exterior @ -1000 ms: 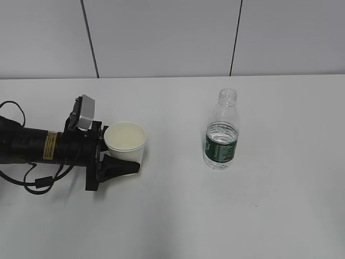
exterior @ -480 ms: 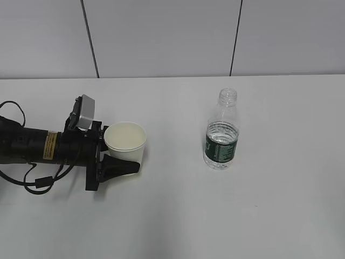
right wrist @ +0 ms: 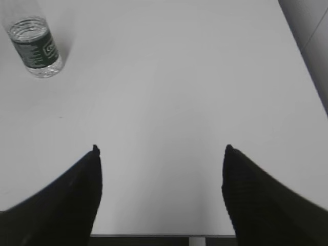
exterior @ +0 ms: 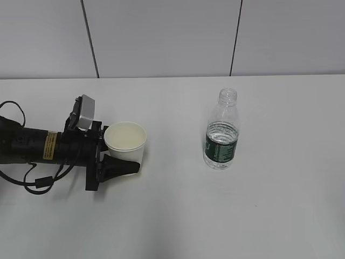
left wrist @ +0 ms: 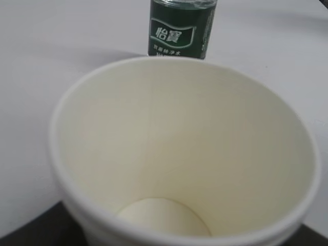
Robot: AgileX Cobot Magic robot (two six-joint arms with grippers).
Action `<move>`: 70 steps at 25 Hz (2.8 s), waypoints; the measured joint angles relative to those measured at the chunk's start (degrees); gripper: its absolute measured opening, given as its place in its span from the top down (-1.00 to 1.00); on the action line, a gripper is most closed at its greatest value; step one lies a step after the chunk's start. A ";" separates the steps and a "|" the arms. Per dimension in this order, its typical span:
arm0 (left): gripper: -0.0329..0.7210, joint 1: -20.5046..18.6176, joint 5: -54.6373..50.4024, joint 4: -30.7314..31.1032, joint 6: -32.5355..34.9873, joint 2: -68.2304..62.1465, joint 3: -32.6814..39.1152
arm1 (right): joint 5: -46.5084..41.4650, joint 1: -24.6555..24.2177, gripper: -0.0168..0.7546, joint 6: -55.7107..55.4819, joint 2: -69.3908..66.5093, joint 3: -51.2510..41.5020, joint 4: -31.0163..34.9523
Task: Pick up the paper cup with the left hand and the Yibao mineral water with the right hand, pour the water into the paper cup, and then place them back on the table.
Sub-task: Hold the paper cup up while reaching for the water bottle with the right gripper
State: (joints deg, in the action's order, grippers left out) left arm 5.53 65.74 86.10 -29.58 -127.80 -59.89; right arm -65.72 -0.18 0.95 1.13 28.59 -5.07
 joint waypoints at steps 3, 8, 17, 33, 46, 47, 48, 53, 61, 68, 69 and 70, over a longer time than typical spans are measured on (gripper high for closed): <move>-0.24 0.00 0.00 0.05 -0.05 0.00 0.00 | 0.00 0.00 -0.52 0.00 0.00 0.00 -1.74; -0.24 0.05 0.00 0.10 -0.05 0.00 0.00 | 0.00 0.00 -0.52 0.08 0.00 0.00 -3.16; -0.24 1.72 0.00 0.33 -0.05 0.00 0.00 | 0.04 0.00 -0.52 0.08 0.00 0.00 -3.16; -0.24 1.88 0.00 0.53 -0.16 0.00 0.00 | 10.67 0.00 -0.52 0.34 -4.05 1.03 -1.85; -0.24 1.88 0.00 0.60 -0.16 0.00 0.00 | 31.04 0.00 -0.52 1.83 -17.56 -1.34 0.81; -0.24 1.88 0.00 0.60 -0.16 0.00 0.00 | 32.28 0.00 -0.52 2.05 -18.31 -1.76 1.04; -0.24 1.88 0.00 0.60 -0.16 0.00 0.00 | 34.11 0.00 -0.52 2.21 -18.72 -2.28 1.48; -0.24 1.88 0.00 0.60 -0.16 0.00 0.00 | 43.67 0.00 -0.52 2.38 -20.98 -7.69 3.77; -0.24 1.88 0.00 0.60 -0.16 0.00 0.00 | 54.86 0.00 -0.52 2.86 -24.85 -15.36 3.85; -0.24 1.88 0.00 0.60 -0.16 0.00 0.00 | 61.42 0.00 -0.52 2.98 -36.25 -15.72 2.11; -0.24 1.88 0.00 0.60 -0.16 0.00 0.00 | 62.95 0.00 -0.52 2.98 -38.26 -15.81 1.73; -0.24 1.88 0.00 0.60 -0.16 0.00 0.00 | 65.34 0.00 -0.52 2.98 -40.66 -15.92 1.06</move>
State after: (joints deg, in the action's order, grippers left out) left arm 7.42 65.74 86.69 -29.74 -127.80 -59.89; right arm -0.38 -0.18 3.93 -39.53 12.67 -4.01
